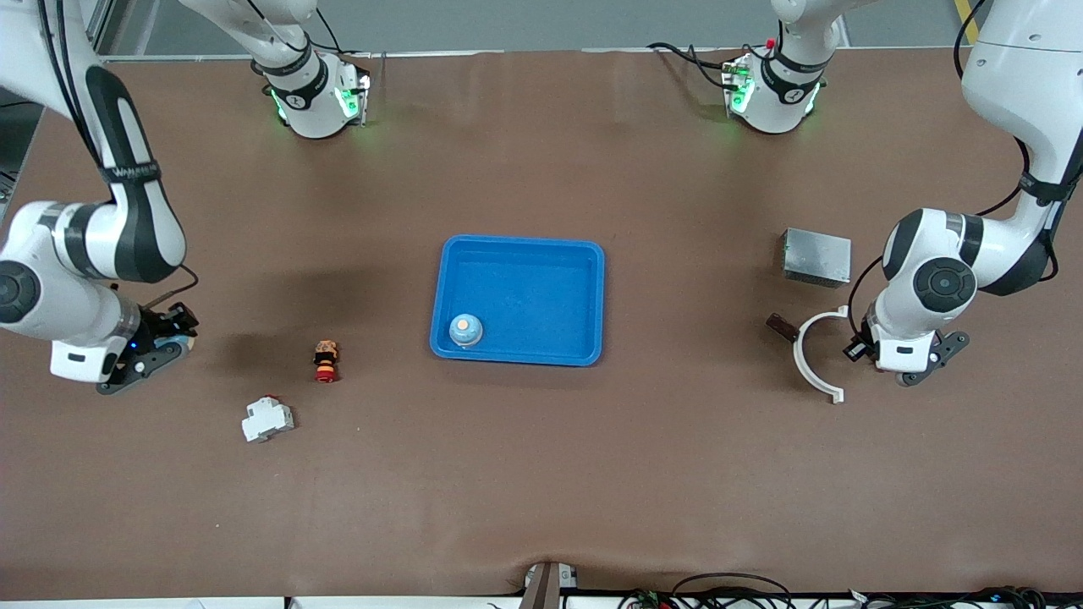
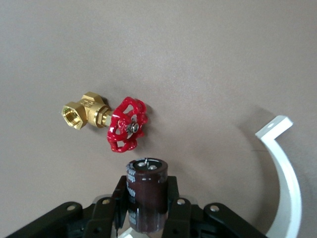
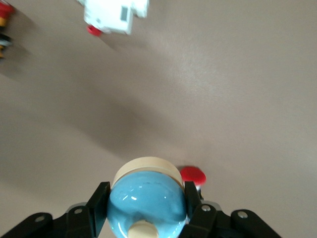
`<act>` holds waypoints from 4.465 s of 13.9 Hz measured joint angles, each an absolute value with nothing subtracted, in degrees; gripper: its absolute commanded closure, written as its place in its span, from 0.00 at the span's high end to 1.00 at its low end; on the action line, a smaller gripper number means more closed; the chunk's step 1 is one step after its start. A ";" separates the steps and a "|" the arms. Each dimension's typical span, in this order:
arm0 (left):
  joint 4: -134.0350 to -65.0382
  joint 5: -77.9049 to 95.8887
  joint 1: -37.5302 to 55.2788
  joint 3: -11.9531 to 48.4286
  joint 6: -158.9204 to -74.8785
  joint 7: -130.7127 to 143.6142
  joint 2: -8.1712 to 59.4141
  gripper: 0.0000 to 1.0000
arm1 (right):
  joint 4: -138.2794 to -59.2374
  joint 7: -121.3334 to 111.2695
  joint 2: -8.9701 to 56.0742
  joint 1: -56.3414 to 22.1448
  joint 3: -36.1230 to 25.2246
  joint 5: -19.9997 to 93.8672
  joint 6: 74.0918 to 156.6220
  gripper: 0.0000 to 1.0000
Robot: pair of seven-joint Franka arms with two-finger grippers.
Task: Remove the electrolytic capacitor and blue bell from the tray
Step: 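Lower the bell by the red button while the left gripper places the capacitor, then raise the left gripper to rest while the right gripper returns to the tray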
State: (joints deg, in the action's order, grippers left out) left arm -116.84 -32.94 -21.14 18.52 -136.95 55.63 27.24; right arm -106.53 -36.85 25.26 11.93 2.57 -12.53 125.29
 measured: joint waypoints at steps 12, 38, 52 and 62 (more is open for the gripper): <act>-117.08 -33.04 -20.85 20.86 -139.46 48.48 28.13 1.00 | -97.98 -36.89 38.22 12.24 3.60 -10.03 126.01 0.16; -84.76 -26.98 -17.69 32.95 -108.14 32.37 24.59 1.00 | -118.24 -20.17 25.14 9.15 4.50 -4.33 135.08 0.16; -79.26 -10.46 -18.03 28.98 -91.85 19.76 12.45 1.00 | -118.24 -19.96 27.25 8.24 3.95 -5.78 136.53 0.20; -87.04 -4.25 -0.50 5.79 -89.19 11.36 0.40 1.00 | -117.06 -19.96 28.85 8.35 3.53 -5.80 135.68 1.00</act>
State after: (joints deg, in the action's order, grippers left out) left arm -87.04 -4.25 -0.50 5.79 -89.19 11.36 0.40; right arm -117.06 -19.96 28.85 8.35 3.53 -5.80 135.68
